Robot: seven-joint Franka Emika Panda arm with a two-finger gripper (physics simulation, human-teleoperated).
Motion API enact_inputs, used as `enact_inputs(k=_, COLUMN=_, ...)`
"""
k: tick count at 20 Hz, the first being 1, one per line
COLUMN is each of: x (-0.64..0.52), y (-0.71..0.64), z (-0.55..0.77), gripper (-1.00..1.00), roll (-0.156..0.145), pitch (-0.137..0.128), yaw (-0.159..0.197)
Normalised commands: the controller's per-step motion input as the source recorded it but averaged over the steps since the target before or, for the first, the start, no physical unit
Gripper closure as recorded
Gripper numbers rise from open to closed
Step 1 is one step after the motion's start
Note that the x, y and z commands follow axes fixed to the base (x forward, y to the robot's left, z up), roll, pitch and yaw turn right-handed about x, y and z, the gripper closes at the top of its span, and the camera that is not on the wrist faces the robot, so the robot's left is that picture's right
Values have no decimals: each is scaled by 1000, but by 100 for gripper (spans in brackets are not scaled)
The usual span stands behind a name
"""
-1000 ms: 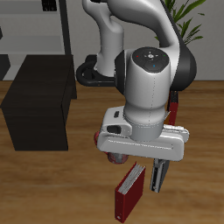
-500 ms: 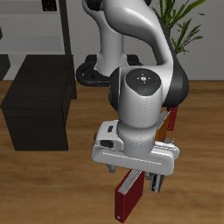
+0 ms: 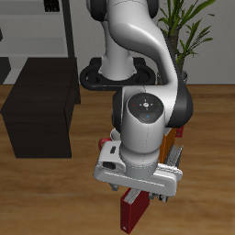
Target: Place the right red book upright on top of the shelf
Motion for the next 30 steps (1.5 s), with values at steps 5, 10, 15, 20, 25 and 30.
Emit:
enact_inputs(k=5, x=-3, y=-63, z=-232, gripper=100, roll=4, pitch=24, yaw=-22)
enact_inputs(k=10, x=-79, y=-105, z=4, gripper=100, roll=-9, pitch=6, yaw=0)
enact_inputs(k=15, x=-136, y=-77, z=257, gripper=100, roll=-10, pitch=-27, yaw=15)
enact_inputs(k=20, x=-218, y=-12, z=530, gripper=100, roll=5, pitch=-40, yaw=3)
enact_inputs(k=25, x=-378, y=25, z=786, gripper=100, roll=15, pitch=-84, yaw=36)
enact_inputs(k=30, x=-410, y=-28, z=682, gripper=100, roll=-3, pitch=-75, yaw=32)
